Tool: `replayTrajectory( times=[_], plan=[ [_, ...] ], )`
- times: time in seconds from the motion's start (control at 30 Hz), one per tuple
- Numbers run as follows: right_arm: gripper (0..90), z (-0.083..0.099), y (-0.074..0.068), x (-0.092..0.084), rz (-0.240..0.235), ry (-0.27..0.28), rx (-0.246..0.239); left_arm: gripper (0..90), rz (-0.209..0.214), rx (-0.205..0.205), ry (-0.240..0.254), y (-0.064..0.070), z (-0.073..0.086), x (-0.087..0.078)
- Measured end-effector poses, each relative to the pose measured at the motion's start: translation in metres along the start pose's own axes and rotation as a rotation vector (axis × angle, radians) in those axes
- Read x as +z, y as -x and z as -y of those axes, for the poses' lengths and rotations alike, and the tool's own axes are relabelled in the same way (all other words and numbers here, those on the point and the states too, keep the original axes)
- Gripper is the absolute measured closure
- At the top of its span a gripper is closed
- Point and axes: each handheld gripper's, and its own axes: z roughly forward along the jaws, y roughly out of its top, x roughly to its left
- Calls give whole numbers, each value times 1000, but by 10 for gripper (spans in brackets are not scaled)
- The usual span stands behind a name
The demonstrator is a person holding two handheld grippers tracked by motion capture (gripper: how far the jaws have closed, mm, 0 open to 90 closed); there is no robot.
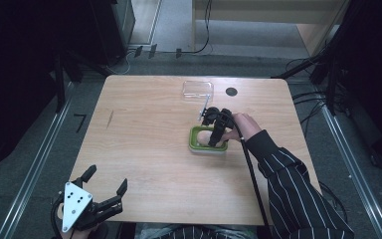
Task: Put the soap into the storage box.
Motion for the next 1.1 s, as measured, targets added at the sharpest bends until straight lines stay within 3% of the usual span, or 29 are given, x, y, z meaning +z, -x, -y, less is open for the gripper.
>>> replayTrajectory(
  times=[0.3,0.53,1.1],
  plan=[
    [4,4,-2,-8,1,-25,56,96,2,-3,5,-2,1,0],
    [4,13,-6,-16,16,-36,108,96,10,6,2,-1,0,1],
    [7,60,-13,-28,38,-39,235,96,22,5,9,-1,0,4]
  ],
)
